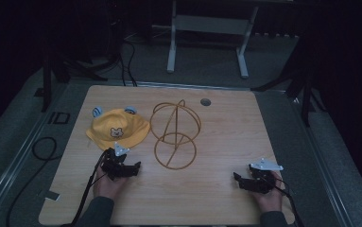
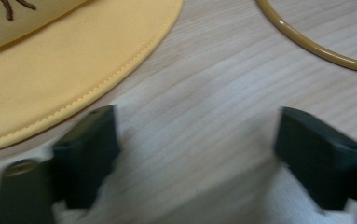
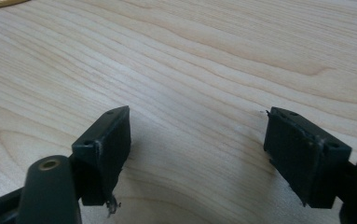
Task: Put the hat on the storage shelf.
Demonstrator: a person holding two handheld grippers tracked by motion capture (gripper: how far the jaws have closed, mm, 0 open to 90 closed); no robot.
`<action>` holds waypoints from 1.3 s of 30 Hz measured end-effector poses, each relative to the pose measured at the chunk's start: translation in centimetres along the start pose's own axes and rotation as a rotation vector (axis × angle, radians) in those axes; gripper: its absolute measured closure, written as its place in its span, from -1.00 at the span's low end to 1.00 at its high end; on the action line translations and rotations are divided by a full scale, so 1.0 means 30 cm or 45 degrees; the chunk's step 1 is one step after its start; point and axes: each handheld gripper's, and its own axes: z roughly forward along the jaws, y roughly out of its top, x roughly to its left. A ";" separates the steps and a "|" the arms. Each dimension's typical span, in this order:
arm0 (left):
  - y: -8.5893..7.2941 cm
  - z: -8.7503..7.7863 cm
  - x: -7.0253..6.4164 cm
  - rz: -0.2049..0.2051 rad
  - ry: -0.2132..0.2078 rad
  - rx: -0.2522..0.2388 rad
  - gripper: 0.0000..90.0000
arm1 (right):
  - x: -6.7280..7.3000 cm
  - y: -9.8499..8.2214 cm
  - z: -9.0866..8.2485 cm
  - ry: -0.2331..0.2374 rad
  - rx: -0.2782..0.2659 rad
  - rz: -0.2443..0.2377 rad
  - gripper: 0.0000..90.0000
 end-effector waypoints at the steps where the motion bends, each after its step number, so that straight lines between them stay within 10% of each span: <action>1: 0.000 -0.002 0.000 0.005 -0.002 0.003 -0.53 | 0.000 0.000 0.000 0.002 0.000 -0.002 -0.52; 7: -0.001 -0.025 -0.008 0.053 -0.023 0.014 -0.08 | -0.001 0.001 0.002 0.010 0.004 -0.010 -0.55; 21: 0.001 -0.139 0.033 0.076 -0.194 -0.004 0.11 | -0.011 0.011 0.013 0.029 0.011 -0.026 -0.59; 39: 0.043 -0.252 0.164 0.157 -0.119 0.029 0.13 | -0.020 0.032 0.036 0.035 0.009 -0.035 -0.59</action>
